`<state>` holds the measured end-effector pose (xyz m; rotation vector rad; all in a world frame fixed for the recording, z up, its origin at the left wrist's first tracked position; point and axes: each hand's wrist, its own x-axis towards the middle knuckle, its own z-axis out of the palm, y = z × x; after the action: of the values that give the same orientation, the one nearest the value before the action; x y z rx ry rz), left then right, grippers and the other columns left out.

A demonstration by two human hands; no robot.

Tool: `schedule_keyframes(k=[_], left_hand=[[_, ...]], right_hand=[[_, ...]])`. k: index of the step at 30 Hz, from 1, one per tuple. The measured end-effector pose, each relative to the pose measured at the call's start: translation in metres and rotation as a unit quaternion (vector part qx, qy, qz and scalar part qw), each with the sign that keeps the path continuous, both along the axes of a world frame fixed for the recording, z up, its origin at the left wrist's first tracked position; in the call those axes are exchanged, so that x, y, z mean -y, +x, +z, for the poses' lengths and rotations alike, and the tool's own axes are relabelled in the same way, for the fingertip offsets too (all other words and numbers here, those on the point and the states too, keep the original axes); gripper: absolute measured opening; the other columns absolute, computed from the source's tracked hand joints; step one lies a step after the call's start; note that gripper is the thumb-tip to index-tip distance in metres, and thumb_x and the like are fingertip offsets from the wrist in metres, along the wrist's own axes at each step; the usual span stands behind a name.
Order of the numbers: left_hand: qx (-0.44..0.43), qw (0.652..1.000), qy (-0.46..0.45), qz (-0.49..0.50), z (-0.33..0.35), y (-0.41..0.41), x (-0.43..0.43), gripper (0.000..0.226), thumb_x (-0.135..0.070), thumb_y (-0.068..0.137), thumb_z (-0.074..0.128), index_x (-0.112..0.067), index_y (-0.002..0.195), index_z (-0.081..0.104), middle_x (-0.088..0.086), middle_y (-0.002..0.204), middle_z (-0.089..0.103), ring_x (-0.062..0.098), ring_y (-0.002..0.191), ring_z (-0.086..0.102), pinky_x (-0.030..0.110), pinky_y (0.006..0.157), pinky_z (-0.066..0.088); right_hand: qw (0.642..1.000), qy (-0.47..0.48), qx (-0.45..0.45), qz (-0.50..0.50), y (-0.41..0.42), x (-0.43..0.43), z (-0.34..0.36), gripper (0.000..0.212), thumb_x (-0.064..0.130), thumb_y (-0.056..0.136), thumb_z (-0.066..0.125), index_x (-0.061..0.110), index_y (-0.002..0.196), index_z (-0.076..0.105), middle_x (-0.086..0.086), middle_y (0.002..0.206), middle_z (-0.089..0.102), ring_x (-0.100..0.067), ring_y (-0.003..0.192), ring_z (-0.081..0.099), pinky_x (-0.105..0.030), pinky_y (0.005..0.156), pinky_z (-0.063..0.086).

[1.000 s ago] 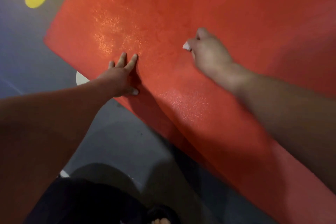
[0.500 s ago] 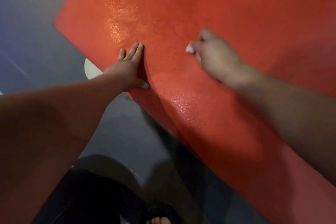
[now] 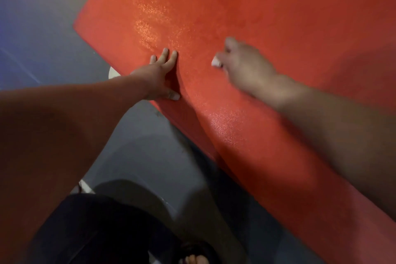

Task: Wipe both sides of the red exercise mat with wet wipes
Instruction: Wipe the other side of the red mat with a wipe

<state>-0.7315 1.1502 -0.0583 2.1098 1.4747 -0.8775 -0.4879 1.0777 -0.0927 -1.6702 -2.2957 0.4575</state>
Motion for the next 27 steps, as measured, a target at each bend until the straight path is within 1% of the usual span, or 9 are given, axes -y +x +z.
schedule_keyframes(k=[2,4,8,10,12,18,21,24,27], left_hand=[[-0.015,1.000,-0.008,-0.026,0.004,-0.004,-0.009,0.126,-0.039,0.080,0.084,-0.037,0.159,-0.013,-0.007,0.167,-0.020,0.028,0.156,-0.003,0.051,0.123,0.021],[-0.032,0.999,0.000,-0.044,0.002,-0.005,-0.010,0.122,-0.034,0.083,0.082,-0.038,0.159,-0.014,-0.008,0.167,-0.021,0.027,0.156,-0.001,0.051,0.122,0.024],[-0.032,0.999,0.020,-0.037,-0.007,-0.008,-0.003,0.124,-0.028,0.084,0.081,-0.041,0.156,-0.019,-0.010,0.166,-0.025,0.026,0.156,-0.004,0.053,0.121,0.025],[-0.031,0.999,0.018,-0.033,-0.007,-0.011,-0.002,0.124,-0.027,0.084,0.081,-0.044,0.156,-0.018,-0.012,0.166,-0.025,0.024,0.156,-0.005,0.054,0.121,0.025],[-0.031,0.999,0.014,-0.029,-0.005,-0.012,-0.002,0.122,-0.026,0.085,0.080,-0.044,0.156,-0.017,-0.013,0.165,-0.025,0.023,0.156,-0.006,0.053,0.121,0.025],[-0.031,0.999,0.011,-0.011,-0.003,-0.001,0.000,0.122,-0.020,0.086,0.080,-0.039,0.158,-0.017,-0.009,0.166,-0.027,0.026,0.156,-0.009,0.055,0.122,0.022],[-0.040,0.999,0.010,-0.014,-0.005,0.005,0.000,0.122,-0.021,0.086,0.080,-0.035,0.158,-0.018,-0.007,0.166,-0.027,0.030,0.156,-0.008,0.055,0.122,0.022],[-0.039,0.999,0.011,-0.007,-0.007,0.004,0.003,0.122,-0.021,0.086,0.079,-0.033,0.158,-0.019,-0.006,0.166,-0.027,0.031,0.156,-0.008,0.056,0.122,0.022],[-0.040,0.999,0.013,-0.010,-0.009,0.004,0.006,0.122,-0.021,0.086,0.079,-0.032,0.158,-0.020,-0.005,0.166,-0.027,0.033,0.155,-0.010,0.057,0.122,0.021]], right_hand=[[0.995,-0.003,0.009,-0.102,0.010,-0.016,-0.001,0.023,0.005,0.094,0.052,0.005,0.110,0.069,-0.021,0.112,0.052,-0.040,0.095,0.058,-0.043,0.077,0.042],[0.995,-0.024,-0.011,-0.095,-0.008,-0.008,0.001,0.023,0.009,0.095,0.051,0.007,0.111,0.068,-0.020,0.113,0.052,-0.038,0.096,0.057,-0.043,0.078,0.042],[0.993,-0.057,-0.077,0.065,-0.063,0.064,0.008,0.014,0.029,0.101,0.047,0.018,0.097,0.054,-0.009,0.101,0.057,-0.030,0.092,0.055,-0.034,0.070,0.035],[0.976,-0.011,-0.072,0.208,-0.076,0.092,0.011,0.018,0.036,0.102,0.045,0.020,0.098,0.051,-0.005,0.106,0.059,-0.026,0.100,0.056,-0.035,0.078,0.038],[0.965,-0.010,-0.083,0.249,-0.067,0.089,0.007,0.021,0.036,0.103,0.045,0.017,0.105,0.055,-0.004,0.109,0.056,-0.023,0.104,0.055,-0.032,0.081,0.034],[1.000,0.014,-0.020,0.012,-0.025,0.042,-0.004,0.017,0.008,0.089,0.056,0.005,0.103,0.065,-0.015,0.095,0.052,-0.038,0.084,0.057,-0.039,0.064,0.044],[0.989,-0.006,-0.050,0.141,-0.046,0.094,0.006,0.027,0.020,0.092,0.041,0.010,0.106,0.062,-0.010,0.098,0.053,-0.033,0.087,0.058,-0.042,0.066,0.053],[0.967,-0.056,-0.056,0.242,-0.035,0.126,0.009,0.015,0.020,0.096,0.054,0.019,0.110,0.058,0.000,0.102,0.050,-0.024,0.092,0.057,-0.039,0.070,0.055],[0.986,-0.023,-0.026,0.161,0.011,0.092,-0.007,0.018,0.018,0.095,0.054,0.020,0.113,0.056,-0.004,0.100,0.049,-0.024,0.088,0.054,-0.037,0.068,0.048]])
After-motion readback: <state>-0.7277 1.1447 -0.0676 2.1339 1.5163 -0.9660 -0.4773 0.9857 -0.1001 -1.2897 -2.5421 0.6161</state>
